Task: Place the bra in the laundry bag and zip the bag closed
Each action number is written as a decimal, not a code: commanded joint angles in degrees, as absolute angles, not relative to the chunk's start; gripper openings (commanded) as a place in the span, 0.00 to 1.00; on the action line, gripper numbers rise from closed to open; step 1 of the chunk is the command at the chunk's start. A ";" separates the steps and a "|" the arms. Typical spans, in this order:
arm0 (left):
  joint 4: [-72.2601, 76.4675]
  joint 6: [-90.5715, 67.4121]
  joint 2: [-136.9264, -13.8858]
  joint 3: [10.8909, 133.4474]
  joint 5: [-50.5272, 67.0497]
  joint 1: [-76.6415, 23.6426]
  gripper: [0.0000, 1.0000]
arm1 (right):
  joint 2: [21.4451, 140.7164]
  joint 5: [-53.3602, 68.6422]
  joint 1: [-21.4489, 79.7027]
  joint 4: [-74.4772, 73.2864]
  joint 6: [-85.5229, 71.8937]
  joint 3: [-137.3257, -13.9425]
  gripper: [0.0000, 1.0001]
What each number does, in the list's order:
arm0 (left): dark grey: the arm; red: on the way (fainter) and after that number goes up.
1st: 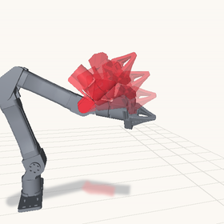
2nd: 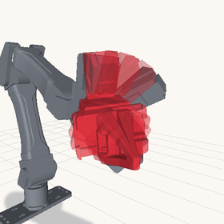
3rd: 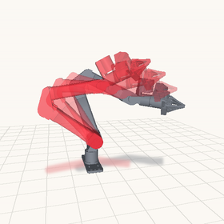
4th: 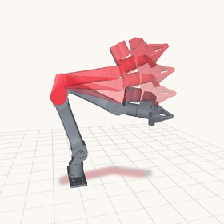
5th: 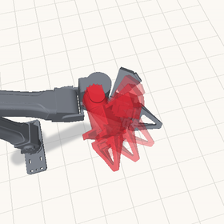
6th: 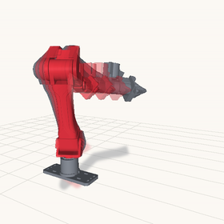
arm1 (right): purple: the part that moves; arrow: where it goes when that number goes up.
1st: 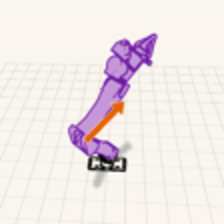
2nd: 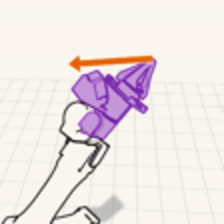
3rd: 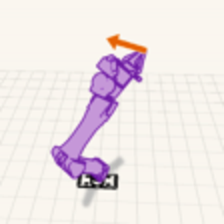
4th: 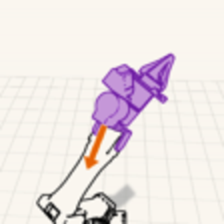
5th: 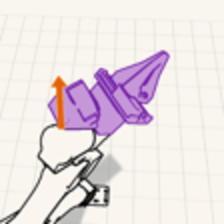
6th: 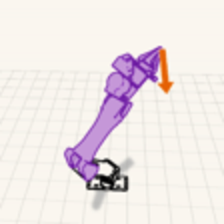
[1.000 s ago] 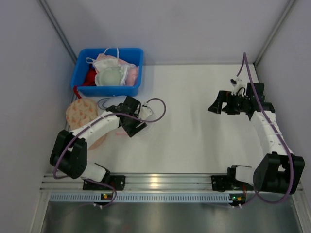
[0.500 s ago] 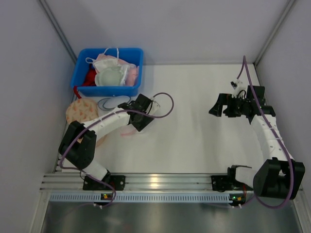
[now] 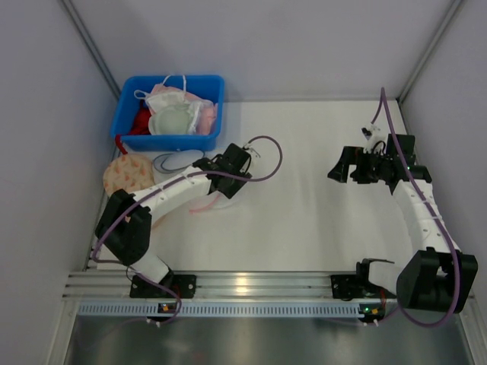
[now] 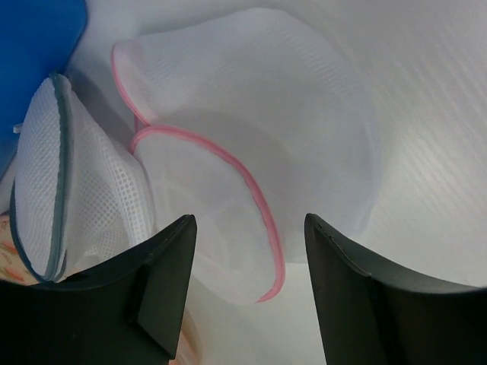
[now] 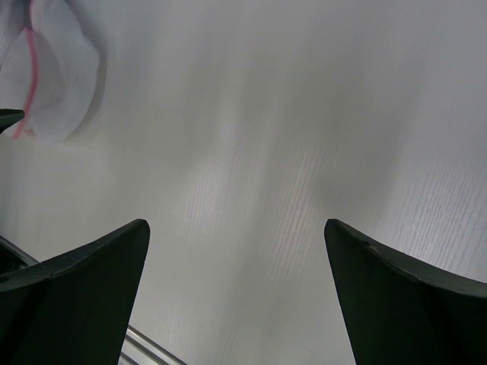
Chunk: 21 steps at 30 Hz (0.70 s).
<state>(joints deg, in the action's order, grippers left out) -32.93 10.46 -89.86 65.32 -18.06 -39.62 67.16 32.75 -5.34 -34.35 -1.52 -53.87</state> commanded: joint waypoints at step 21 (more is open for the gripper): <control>-33.57 3.87 -96.16 72.50 -27.89 -40.43 0.00 | 65.83 32.25 -5.62 -34.01 -0.53 -53.00 0.99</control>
